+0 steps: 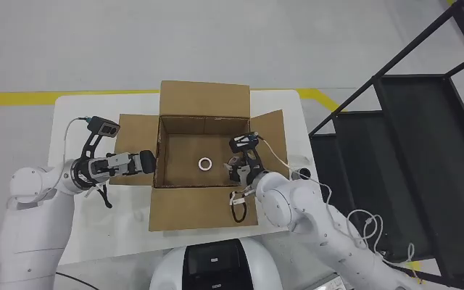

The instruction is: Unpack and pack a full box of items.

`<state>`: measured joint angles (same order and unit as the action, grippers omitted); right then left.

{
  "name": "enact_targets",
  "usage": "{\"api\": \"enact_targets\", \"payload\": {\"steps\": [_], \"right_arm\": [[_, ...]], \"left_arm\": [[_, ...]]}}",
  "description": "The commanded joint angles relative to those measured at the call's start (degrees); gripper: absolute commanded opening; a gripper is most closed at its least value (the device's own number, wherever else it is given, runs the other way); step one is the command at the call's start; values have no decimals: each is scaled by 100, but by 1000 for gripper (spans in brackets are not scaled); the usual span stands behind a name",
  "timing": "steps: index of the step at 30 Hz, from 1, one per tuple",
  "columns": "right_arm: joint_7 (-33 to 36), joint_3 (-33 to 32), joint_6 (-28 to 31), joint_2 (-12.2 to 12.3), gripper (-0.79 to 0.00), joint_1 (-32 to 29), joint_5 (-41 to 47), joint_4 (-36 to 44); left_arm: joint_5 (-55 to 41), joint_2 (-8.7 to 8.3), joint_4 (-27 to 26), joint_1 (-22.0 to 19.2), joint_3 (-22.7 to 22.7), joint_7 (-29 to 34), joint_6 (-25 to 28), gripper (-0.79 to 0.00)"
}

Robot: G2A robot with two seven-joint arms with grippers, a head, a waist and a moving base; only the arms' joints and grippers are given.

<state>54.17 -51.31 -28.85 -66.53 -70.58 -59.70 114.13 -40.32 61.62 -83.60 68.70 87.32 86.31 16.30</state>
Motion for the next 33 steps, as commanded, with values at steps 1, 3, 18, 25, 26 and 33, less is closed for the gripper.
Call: {"api": "enact_targets", "payload": {"steps": [1,3,18,25,26,33], "right_arm": [[124,279,-130,-96,-785,333,-12,-274],[212,468,-240,-179,-785,559,-11,-501],[248,1794,-765,-1131,-785,2338,739,-2863],[-16,2259,-866,-1631,-785,2785,1096,-3869],[-45,2281,-860,-1687,-785,2835,1147,-3984],[-142,2413,-861,-2025,-745,3084,1378,-4717]], "left_arm": [[0,0,0,0,0,0,0,0],[0,0,0,0,0,0,0,0],[0,0,0,0,0,0,0,0],[0,0,0,0,0,0,0,0],[0,0,0,0,0,0,0,0],[0,0,0,0,0,0,0,0]]}}
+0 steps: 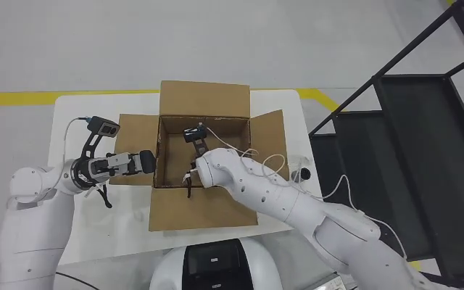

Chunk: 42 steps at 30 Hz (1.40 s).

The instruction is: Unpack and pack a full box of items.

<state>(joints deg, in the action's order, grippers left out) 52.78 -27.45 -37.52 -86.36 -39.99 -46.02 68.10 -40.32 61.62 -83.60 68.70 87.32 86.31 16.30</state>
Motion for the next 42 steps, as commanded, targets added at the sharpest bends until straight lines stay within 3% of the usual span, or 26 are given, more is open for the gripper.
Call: {"api": "enact_targets", "payload": {"steps": [1,2,3,4,9,15,19,22,26,29,34,42], "right_arm": [[-5,51,11,-85,-659,46,30,-218],[-10,69,24,-126,-465,64,51,-311],[-37,74,34,-163,-145,77,75,-391],[-59,73,35,-195,0,85,95,-468],[-86,-193,225,-217,0,51,331,-487],[99,-1014,394,168,0,-436,171,607],[660,-2083,591,646,0,-1353,-237,2379],[1201,-3230,1013,1011,0,-2491,-475,4093],[1433,-4555,1531,1250,0,-3674,-256,5543],[1324,-5430,1813,1334,0,-4344,128,6159],[983,-6627,2081,1395,0,-5070,772,6448],[686,-7750,2082,1451,0,-5382,1345,5721]], "left_arm": [[0,0,0,0,0,0,0,0],[0,0,0,0,0,0,0,0],[0,0,0,0,0,0,0,0],[0,0,0,0,0,0,0,0],[0,0,0,0,0,0,0,0],[0,0,0,0,0,0,0,0],[0,0,0,0,0,0,0,0],[0,0,0,0,0,0,0,0],[0,0,0,0,0,0,0,0],[0,0,0,0,0,0,0,0],[0,0,0,0,0,0,0,0],[0,0,0,0,0,0,0,0]]}}
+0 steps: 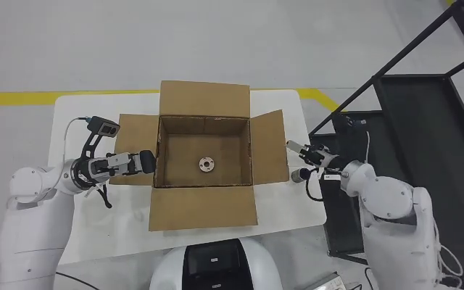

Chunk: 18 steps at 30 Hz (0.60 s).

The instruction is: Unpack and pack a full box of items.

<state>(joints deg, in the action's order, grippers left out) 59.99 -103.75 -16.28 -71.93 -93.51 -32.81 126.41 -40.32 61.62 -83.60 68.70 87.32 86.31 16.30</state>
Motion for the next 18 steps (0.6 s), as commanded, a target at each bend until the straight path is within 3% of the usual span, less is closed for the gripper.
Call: {"api": "enact_targets", "payload": {"steps": [1,5,18], "right_arm": [[-77,-197,-106,15,0,-51,-7,-229],[-152,-249,-399,49,0,11,-292,-730],[6,748,-914,122,0,1078,-1284,-2976]], "left_arm": [[0,0,0,0,0,0,0,0],[0,0,0,0,0,0,0,0],[0,0,0,0,0,0,0,0]]}}
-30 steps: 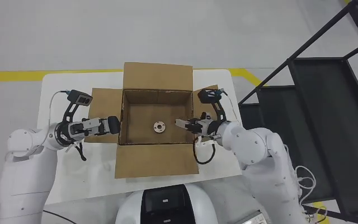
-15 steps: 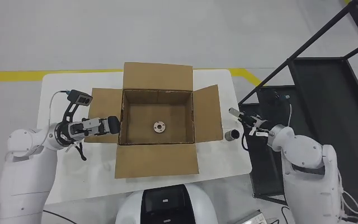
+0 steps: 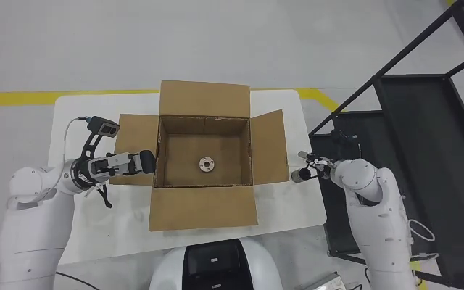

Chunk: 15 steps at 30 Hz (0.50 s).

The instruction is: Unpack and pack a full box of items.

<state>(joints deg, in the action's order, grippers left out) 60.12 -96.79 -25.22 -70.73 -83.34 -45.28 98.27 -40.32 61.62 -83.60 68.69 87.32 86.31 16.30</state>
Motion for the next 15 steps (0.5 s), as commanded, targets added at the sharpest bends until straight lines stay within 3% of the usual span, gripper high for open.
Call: {"api": "enact_targets", "payload": {"steps": [1,9,11,15], "right_arm": [[-22,93,-40,2,0,98,-83,-256],[-90,505,-181,-6,0,500,-242,-1159],[-91,558,-182,-8,-108,551,-230,-1277],[-117,664,-173,-10,-166,638,-197,-1491]], "left_arm": [[0,0,0,0,0,0,0,0],[0,0,0,0,0,0,0,0],[0,0,0,0,0,0,0,0],[0,0,0,0,0,0,0,0]]}}
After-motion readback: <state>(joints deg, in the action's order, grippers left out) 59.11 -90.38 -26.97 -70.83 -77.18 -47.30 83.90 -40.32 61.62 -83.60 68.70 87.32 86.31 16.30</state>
